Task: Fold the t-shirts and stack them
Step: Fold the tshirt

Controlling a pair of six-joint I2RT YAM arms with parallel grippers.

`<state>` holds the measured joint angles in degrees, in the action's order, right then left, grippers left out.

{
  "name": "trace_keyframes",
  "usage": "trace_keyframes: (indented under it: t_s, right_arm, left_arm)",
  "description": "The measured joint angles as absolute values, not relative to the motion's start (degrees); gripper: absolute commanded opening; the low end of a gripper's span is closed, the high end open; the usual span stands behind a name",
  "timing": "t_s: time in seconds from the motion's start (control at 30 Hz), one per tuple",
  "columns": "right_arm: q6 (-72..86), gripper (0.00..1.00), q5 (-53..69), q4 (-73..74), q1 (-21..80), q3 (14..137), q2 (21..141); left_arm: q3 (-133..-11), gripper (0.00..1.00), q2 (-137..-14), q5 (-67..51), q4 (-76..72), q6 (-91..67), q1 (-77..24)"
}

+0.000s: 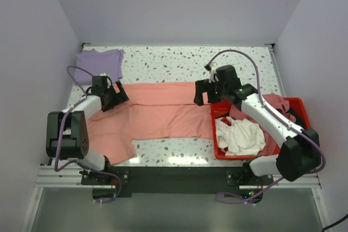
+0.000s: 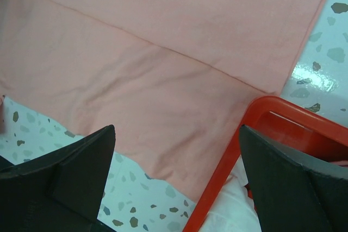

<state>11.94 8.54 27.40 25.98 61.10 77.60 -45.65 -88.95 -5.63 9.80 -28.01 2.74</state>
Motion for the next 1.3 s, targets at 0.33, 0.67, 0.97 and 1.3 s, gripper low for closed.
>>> trace_keyframes:
  t_s: [0.33, 0.67, 0.97, 1.3]
  right_arm:
    - [11.94, 0.99, 8.56, 27.42, 25.98, 60.64, 77.6]
    - [11.94, 0.99, 8.54, 27.4, 25.98, 60.29, 77.6]
    - [11.92, 0.99, 8.49, 27.4, 25.98, 59.48, 77.6]
    - [11.46, 0.99, 6.76, 27.77, 25.98, 59.48, 77.6]
  left_arm:
    - [-41.6, 1.0, -83.13, -4.16, 11.27, -31.14, -0.97]
    - [-40.01, 1.0, -75.88, 4.82, 19.09, -37.54, -6.09]
    - [-47.13, 1.0, -76.42, 13.54, 22.52, -38.35, -6.09]
    - [-62.65, 0.82, -95.33, 22.04, 30.37, -38.39, -6.11]
